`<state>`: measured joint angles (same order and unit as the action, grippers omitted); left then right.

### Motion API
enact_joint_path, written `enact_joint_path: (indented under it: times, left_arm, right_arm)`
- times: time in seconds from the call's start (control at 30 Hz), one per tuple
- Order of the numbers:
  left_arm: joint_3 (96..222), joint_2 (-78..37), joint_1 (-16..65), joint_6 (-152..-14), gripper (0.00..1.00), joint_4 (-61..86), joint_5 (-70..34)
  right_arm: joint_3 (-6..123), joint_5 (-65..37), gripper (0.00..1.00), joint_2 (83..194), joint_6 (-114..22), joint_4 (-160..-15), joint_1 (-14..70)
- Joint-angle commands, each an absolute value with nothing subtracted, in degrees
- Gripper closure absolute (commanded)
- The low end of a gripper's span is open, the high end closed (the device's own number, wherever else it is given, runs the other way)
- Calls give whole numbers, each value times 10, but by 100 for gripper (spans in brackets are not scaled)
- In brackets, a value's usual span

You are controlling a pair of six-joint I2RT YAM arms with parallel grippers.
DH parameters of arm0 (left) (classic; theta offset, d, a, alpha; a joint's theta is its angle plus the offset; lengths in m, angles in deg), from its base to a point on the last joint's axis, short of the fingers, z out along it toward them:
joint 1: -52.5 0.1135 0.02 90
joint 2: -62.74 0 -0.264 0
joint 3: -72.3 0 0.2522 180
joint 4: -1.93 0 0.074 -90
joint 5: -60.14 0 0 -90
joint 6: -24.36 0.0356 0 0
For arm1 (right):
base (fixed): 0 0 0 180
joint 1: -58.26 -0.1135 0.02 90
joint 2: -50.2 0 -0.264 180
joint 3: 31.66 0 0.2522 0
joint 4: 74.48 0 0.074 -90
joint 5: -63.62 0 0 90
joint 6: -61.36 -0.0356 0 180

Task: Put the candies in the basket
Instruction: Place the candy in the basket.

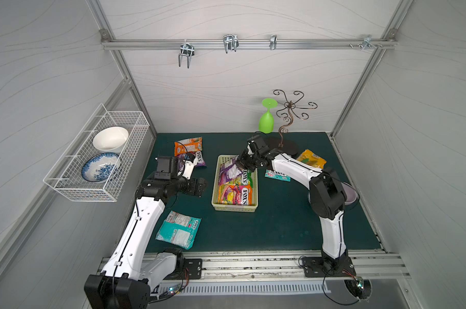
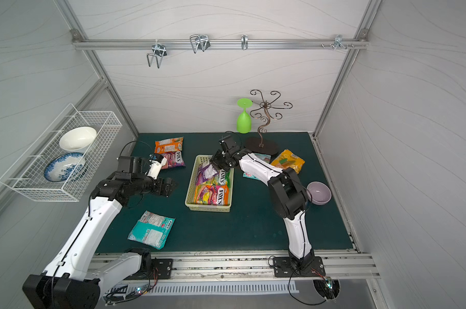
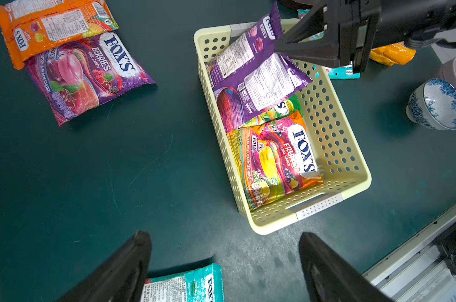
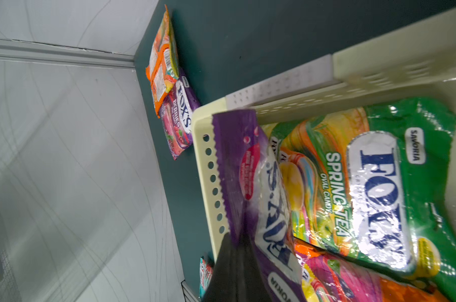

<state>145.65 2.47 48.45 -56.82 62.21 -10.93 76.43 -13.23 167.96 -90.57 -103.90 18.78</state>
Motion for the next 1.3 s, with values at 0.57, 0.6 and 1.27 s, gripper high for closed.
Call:
enact_joint_path:
  times: [0.57, 0.6, 1.27]
  left_arm:
    - [1463, 28, 485, -564, 7, 613, -99]
    - [1467, 28, 485, -565, 7, 617, -100]
    - [1463, 26, 485, -564, 7, 613, -100]
  right_arm:
    - [717, -159, 77, 1622, -813, -1096, 218]
    - [720, -158, 73, 1619, -806, -1106, 218]
    - [818, -306, 55, 1596, -616, -1242, 166]
